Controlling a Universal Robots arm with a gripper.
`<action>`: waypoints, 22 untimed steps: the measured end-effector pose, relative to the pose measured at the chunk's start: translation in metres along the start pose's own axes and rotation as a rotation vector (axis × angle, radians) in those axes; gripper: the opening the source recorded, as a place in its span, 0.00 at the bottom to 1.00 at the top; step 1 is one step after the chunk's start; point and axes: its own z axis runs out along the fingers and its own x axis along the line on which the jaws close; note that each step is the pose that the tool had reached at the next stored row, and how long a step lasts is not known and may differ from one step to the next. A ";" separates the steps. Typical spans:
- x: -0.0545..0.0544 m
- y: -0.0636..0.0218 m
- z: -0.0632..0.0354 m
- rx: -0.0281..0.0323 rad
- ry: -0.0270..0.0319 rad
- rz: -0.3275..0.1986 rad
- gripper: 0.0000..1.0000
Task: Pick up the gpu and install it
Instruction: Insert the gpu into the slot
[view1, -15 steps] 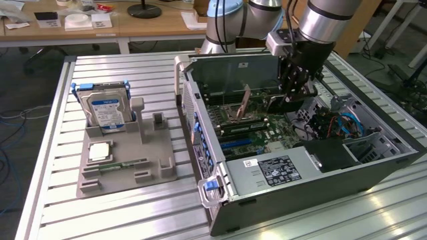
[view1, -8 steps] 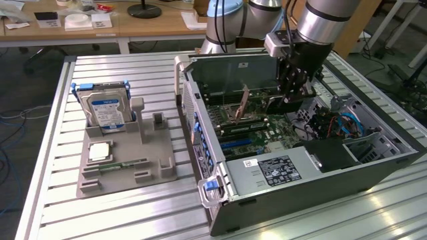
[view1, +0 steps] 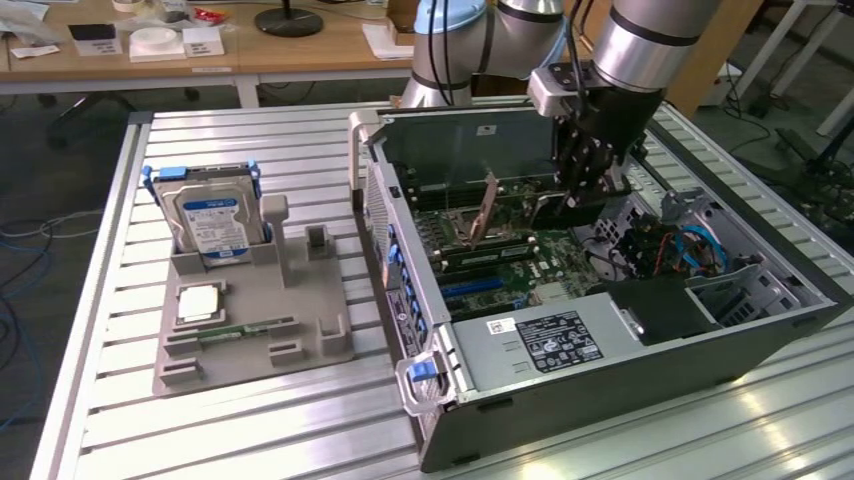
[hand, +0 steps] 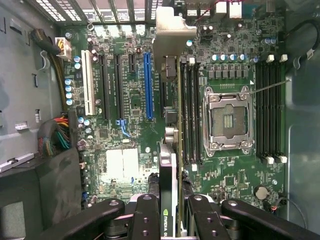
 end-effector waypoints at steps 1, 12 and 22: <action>0.000 0.0000 0.0000 0.0000 0.0001 0.000 0.27; 0.000 0.0001 0.0025 0.0002 -0.0001 0.000 0.27; 0.000 0.0001 0.0048 0.0007 -0.0004 0.000 0.27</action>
